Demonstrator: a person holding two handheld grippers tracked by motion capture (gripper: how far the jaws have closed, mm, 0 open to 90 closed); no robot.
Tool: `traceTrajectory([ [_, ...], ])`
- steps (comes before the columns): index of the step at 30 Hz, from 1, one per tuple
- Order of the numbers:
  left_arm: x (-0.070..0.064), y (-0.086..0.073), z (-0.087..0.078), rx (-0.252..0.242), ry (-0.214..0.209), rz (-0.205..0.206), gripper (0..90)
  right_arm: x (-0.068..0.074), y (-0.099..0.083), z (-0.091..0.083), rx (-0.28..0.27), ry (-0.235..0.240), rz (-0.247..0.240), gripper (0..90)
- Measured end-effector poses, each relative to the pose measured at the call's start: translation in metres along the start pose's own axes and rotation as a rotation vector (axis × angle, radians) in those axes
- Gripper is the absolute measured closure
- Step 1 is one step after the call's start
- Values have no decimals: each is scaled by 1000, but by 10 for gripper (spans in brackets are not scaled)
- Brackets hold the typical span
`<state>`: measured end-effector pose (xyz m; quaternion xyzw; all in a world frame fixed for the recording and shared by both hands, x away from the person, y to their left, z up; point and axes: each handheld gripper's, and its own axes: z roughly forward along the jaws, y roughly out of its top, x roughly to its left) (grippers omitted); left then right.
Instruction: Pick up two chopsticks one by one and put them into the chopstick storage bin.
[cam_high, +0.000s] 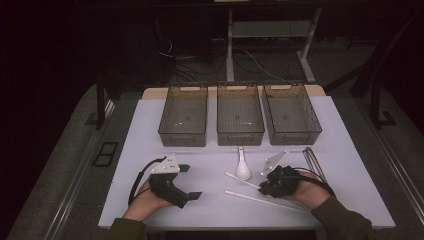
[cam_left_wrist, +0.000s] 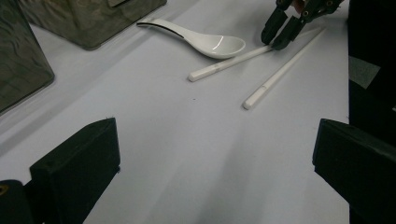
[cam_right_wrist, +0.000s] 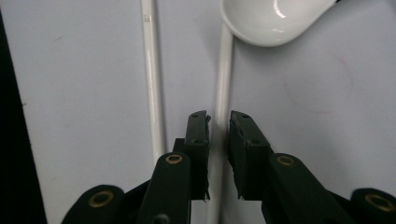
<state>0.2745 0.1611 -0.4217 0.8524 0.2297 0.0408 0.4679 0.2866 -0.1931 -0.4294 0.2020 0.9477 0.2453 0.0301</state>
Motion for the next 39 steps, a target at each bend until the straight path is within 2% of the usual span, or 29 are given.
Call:
traceTrajectory([
  [6,0,0,0,0,-1,-1,1,2,5,2,43,-27,0,833],
  [10,0,0,0,3,-2,2,1,3,5,2,45,-38,7,840],
  [14,0,0,1,7,-3,4,1,3,4,2,37,-27,31,845],
  [19,-2,0,2,7,-4,1,1,3,4,1,33,-37,24,848],
  [20,-2,-1,2,7,-3,1,1,3,3,1,27,-25,39,848],
  [21,-2,-1,2,7,-3,0,1,2,3,1,23,-33,27,848],
  [23,-1,-1,1,5,-2,3,1,1,2,-2,8,-31,34,848],
  [29,-1,-2,0,3,4,-3,1,-1,0,-14,-40,5,54,848],
  [32,-1,-2,1,1,4,-6,1,-1,-2,-19,-63,18,47,848],
  [34,0,-2,0,-1,5,-6,1,1,-2,-24,-85,31,64,848],
  [39,1,-2,-1,-2,7,-9,1,-1,-2,-31,-127,37,68,848],
])
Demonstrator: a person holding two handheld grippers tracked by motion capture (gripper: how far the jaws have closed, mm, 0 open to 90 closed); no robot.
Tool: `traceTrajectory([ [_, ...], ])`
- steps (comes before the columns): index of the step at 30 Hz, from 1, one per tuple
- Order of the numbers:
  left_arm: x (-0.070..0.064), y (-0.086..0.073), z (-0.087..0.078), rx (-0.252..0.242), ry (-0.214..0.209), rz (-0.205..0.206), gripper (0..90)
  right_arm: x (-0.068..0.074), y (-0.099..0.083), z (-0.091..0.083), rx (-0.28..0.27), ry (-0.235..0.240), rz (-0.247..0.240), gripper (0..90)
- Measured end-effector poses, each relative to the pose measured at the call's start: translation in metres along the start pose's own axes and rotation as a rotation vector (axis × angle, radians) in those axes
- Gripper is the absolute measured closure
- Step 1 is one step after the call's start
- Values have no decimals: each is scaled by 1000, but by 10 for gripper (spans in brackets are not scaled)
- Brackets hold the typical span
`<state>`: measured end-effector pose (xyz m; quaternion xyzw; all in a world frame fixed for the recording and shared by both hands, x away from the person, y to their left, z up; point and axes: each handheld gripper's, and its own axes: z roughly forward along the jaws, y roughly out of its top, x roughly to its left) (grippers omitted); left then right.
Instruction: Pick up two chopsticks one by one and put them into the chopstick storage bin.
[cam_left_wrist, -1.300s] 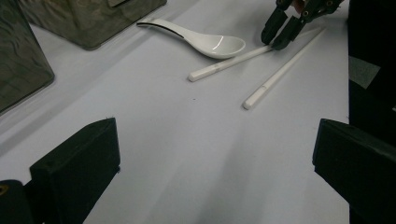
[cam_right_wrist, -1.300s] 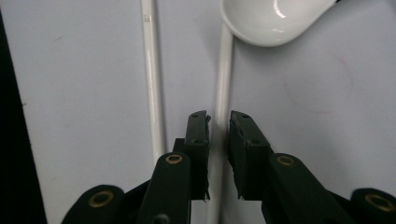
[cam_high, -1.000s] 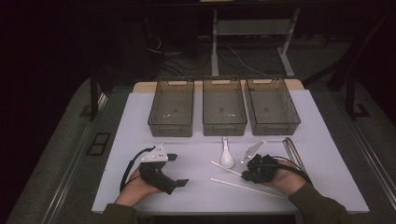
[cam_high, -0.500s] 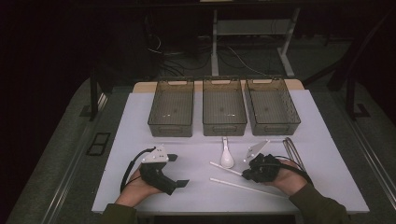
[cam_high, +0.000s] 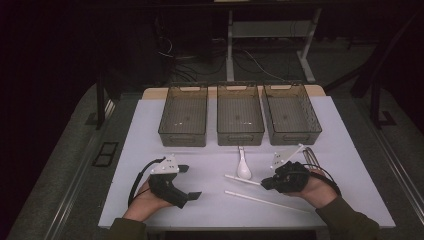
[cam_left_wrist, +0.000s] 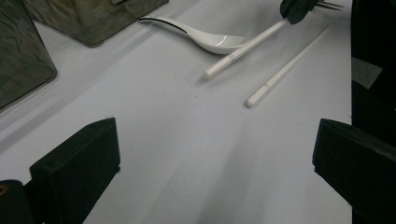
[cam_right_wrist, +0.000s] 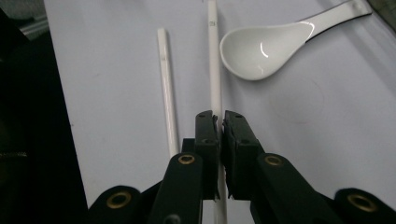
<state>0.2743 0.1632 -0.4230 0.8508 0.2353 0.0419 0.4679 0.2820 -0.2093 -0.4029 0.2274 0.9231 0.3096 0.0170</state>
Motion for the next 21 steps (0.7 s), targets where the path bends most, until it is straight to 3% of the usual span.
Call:
traceTrajectory([
  [9,0,0,0,-5,3,-4,1,-1,9,-12,-75,21,26,847],
  [21,0,0,0,-20,9,-5,1,-16,26,-24,-142,-36,57,847],
])
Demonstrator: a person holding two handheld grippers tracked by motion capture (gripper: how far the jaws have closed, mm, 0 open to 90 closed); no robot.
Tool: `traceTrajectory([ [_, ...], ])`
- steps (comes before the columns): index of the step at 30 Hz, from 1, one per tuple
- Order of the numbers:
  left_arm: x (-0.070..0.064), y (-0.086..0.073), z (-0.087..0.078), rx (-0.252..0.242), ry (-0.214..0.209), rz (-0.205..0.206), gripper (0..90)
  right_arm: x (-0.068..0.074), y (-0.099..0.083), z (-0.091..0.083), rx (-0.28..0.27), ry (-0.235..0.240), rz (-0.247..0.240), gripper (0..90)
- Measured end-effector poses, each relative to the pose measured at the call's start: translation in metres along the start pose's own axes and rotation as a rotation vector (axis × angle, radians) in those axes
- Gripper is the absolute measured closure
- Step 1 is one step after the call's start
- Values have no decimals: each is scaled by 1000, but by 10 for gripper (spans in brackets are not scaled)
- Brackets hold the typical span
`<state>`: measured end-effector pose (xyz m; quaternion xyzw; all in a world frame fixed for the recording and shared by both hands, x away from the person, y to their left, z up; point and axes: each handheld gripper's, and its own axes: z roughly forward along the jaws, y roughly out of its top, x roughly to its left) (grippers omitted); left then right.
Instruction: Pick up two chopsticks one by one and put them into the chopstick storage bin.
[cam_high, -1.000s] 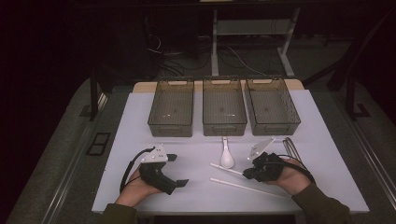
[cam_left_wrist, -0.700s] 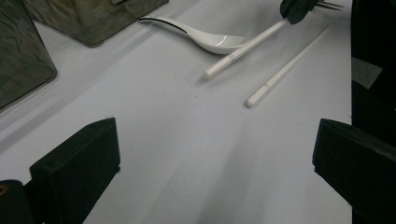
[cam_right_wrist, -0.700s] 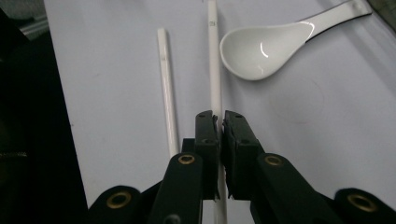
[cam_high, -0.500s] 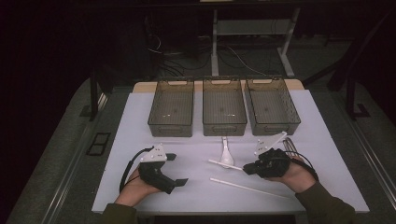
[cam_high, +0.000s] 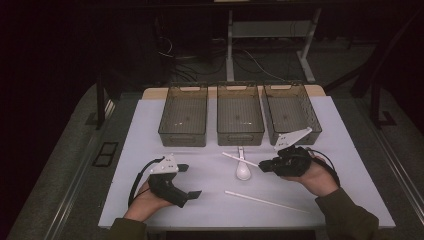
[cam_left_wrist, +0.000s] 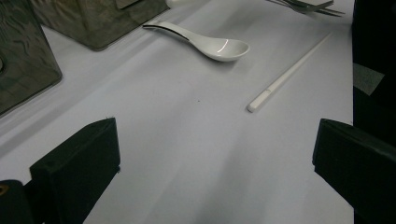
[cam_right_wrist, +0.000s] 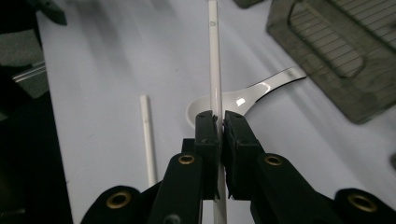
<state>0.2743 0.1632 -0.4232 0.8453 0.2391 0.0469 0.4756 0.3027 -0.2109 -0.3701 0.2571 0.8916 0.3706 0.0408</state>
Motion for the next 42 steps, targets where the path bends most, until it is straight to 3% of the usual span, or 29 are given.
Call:
traceTrajectory([
  [12,0,1,0,-13,2,8,1,-17,28,-4,-41,-48,54,846],
  [20,-1,2,0,-17,-4,8,1,-28,57,8,-57,-65,71,847],
  [30,-2,3,1,-20,-12,4,1,-40,97,34,-84,-84,91,846],
  [42,-2,3,1,-28,-20,10,1,-46,150,81,-40,-124,128,846],
])
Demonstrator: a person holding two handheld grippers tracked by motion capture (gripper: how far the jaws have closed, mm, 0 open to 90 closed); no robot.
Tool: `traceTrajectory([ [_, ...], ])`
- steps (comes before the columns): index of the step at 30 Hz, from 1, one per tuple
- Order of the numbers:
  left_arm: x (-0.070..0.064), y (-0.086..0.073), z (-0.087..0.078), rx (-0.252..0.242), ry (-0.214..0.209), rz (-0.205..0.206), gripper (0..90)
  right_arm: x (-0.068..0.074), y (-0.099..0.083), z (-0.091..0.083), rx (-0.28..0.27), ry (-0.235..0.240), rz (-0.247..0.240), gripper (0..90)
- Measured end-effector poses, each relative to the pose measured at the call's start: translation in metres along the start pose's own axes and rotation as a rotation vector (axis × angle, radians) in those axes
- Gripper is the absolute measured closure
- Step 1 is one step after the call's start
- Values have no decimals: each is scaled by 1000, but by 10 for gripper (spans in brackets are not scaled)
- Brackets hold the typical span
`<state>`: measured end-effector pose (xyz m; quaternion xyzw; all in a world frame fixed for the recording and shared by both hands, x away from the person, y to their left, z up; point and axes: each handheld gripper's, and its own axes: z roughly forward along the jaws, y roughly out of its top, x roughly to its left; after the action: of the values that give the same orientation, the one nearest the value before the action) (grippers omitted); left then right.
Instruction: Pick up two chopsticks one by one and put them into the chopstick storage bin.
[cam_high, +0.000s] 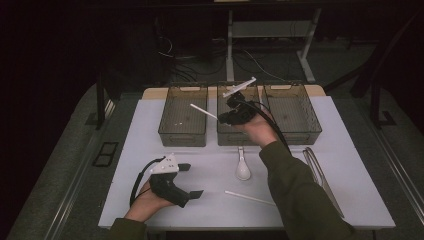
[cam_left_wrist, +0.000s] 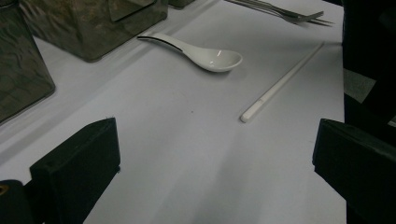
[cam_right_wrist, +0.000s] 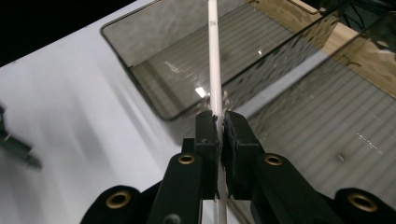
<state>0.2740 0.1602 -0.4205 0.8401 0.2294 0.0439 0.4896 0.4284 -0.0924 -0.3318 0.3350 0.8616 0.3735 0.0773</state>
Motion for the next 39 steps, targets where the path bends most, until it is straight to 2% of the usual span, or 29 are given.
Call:
traceTrajectory([
  [11,-3,0,1,-1,-12,-5,1,7,33,60,78,-35,31,845],
  [15,-3,1,1,-3,-15,7,1,6,44,77,92,-42,49,845],
  [23,-4,0,2,-10,-20,1,1,6,70,108,117,-74,81,845],
  [29,-3,1,1,-9,-27,4,1,7,82,126,138,-93,94,844],
  [35,-4,2,1,-10,-31,5,1,12,84,138,148,-96,96,840],
  [37,-3,2,1,-11,-31,5,1,12,83,140,150,-88,100,828],
  [39,-3,2,1,-10,-31,6,1,12,83,139,135,-73,108,773],
])
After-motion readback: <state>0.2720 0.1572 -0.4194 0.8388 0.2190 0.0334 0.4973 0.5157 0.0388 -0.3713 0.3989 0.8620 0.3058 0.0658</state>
